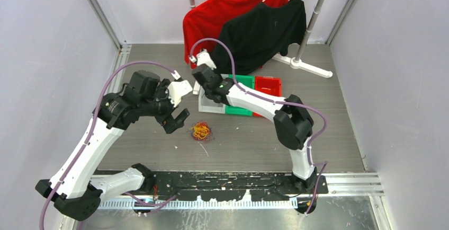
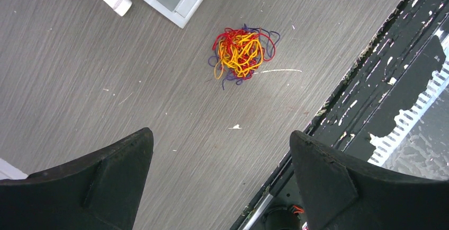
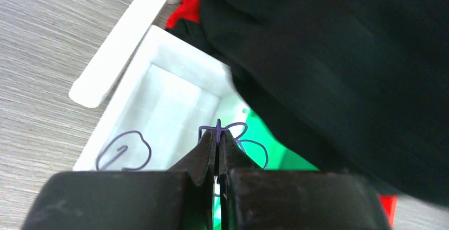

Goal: Untangle the cables

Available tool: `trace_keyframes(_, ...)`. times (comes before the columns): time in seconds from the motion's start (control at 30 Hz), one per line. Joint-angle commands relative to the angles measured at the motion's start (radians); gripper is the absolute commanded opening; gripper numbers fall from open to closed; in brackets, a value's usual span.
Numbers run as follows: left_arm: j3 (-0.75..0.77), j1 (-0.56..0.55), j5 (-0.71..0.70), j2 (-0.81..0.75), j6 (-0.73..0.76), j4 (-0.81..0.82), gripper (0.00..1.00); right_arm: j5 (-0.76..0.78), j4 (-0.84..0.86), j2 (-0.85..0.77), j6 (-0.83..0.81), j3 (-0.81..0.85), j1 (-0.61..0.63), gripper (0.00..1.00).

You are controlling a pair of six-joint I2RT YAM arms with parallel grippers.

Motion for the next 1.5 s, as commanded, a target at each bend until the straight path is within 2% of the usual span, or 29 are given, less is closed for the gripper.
trace_keyframes(0.0, 0.035, 0.005, -0.007, -0.013, 0.003, 0.043, 0.99, 0.065, -0.060, 0.082, -0.084, 0.155, 0.031, 0.01)
trace_keyframes(0.13, 0.031, 0.005, -0.009, -0.025, 0.006, 0.037, 0.99, 0.032, -0.097, 0.154, -0.057, 0.220, 0.040, 0.01)
trace_keyframes(0.33, 0.019, 0.005, -0.004, -0.036, 0.010, 0.032, 1.00, -0.093, -0.038, 0.158, 0.049, 0.187, 0.024, 0.01)
trace_keyframes(0.37, 0.017, 0.005, -0.004, -0.036, 0.010, 0.032, 0.99, -0.120, -0.032, 0.153, 0.079, 0.181, 0.013, 0.05)
trace_keyframes(0.43, 0.013, 0.005, 0.001, -0.038, 0.010, 0.030, 0.99, -0.178, -0.012, 0.134, 0.141, 0.155, -0.016, 0.27)
trace_keyframes(0.47, 0.009, 0.005, 0.003, -0.041, 0.010, 0.031, 0.99, -0.220, -0.002, 0.111, 0.188, 0.139, -0.034, 0.33)
trace_keyframes(0.57, -0.003, 0.010, 0.014, -0.041, 0.004, 0.031, 0.99, -0.309, 0.034, 0.051, 0.269, 0.082, -0.088, 0.47)
trace_keyframes(0.67, -0.032, 0.041, 0.047, -0.035, -0.016, 0.041, 1.00, -0.333, 0.064, -0.006, 0.280, 0.031, -0.110, 0.59)
trace_keyframes(0.73, -0.045, 0.090, 0.091, -0.018, -0.029, 0.049, 1.00, -0.329, 0.065, -0.041, 0.275, 0.012, -0.111, 0.63)
trace_keyframes(0.83, -0.053, 0.149, 0.140, 0.030, -0.030, 0.049, 0.98, -0.326, 0.074, -0.113, 0.279, -0.042, -0.111, 0.64)
trace_keyframes(0.93, -0.089, 0.157, 0.155, 0.063, -0.018, 0.064, 0.95, -0.335, 0.121, -0.207, 0.300, -0.146, -0.110, 0.64)
trace_keyframes(1.1, -0.192, 0.156, 0.213, 0.122, -0.019, 0.180, 0.88, -0.356, 0.243, -0.396, 0.363, -0.366, -0.110, 0.64)
trace_keyframes(1.23, -0.225, 0.154, 0.243, 0.215, -0.018, 0.261, 0.74, -0.393, 0.298, -0.523, 0.415, -0.530, -0.110, 0.59)
trace_keyframes(1.33, -0.224, 0.154, 0.250, 0.315, -0.016, 0.300, 0.61, -0.451, 0.332, -0.617, 0.447, -0.654, -0.110, 0.52)
trace_keyframes(1.47, -0.227, 0.151, 0.287, 0.398, -0.016, 0.326, 0.54, -0.483, 0.376, -0.712, 0.481, -0.784, -0.103, 0.47)
